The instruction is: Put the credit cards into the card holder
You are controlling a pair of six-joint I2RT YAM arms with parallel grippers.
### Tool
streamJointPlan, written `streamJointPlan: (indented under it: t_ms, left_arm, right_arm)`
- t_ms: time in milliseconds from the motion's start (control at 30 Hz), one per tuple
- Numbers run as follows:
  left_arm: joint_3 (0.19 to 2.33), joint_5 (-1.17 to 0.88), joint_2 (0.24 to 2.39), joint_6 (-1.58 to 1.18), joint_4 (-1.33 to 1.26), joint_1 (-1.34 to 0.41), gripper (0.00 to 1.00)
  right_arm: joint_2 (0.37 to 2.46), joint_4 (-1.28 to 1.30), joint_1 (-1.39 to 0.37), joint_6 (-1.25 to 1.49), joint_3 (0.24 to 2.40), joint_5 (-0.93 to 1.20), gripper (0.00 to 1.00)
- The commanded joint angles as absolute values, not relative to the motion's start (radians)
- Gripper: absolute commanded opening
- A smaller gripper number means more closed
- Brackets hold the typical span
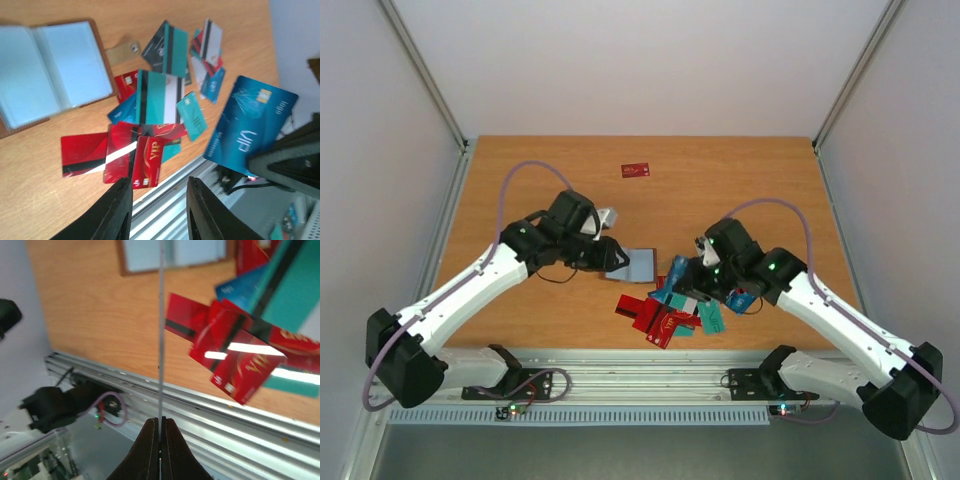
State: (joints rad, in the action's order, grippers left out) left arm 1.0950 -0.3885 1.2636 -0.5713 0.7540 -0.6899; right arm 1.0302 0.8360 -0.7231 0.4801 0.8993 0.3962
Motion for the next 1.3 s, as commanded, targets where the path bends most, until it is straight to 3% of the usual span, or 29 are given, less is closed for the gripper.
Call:
streamJointPlan:
  t_ms: [0,300,533,800,1033,1133,1200,1267]
  left_arm:
    - [1.155,-0.573,1.245,-0.506,0.742,-0.623,0.34]
    - [1.128,-0.863,1.212,-0.622,0.483,-0.515,0.47]
    - [1.128,-0.988,1.202,-0.664,0.372,-0.46,0.46]
    - [1.095,-1.025,1.192,-0.727,0.243,-0.445,0.3]
    - [1.083,-1.056,1.197,-0.773,0.176,-0.445,0.02]
    - [1.064,-1.064,1.191,-0.793,0.144,-0.445,0.0]
    - [1.048,-1.063,1.19,-0.817,0.12,-0.444,0.0]
    - [1.039,-1.03,1.191,-0.814,0.153,-0.44,0.0]
  right_arm:
    - [1.094,0.713,-0.641,0.272,0.999,0.612,0.01]
    - [1.209,0.59,-0.594,0.173,1.148,0.853,0.01]
    - [1.228,0.482,-0.557,0.203,1.162,1.01,0.01]
    - [1.232,0.3,-0.532,0.312,1.127,1.128,0.01]
    - [1.24,0.277,-0.528,0.32,1.129,1.142,0.01]
    - [1.25,0.299,-0.526,0.305,1.137,1.132,0.01]
    - [1.263,0.358,-0.523,0.275,1.153,1.111,0.12]
    - [1.274,0.455,-0.517,0.224,1.173,1.054,0.34]
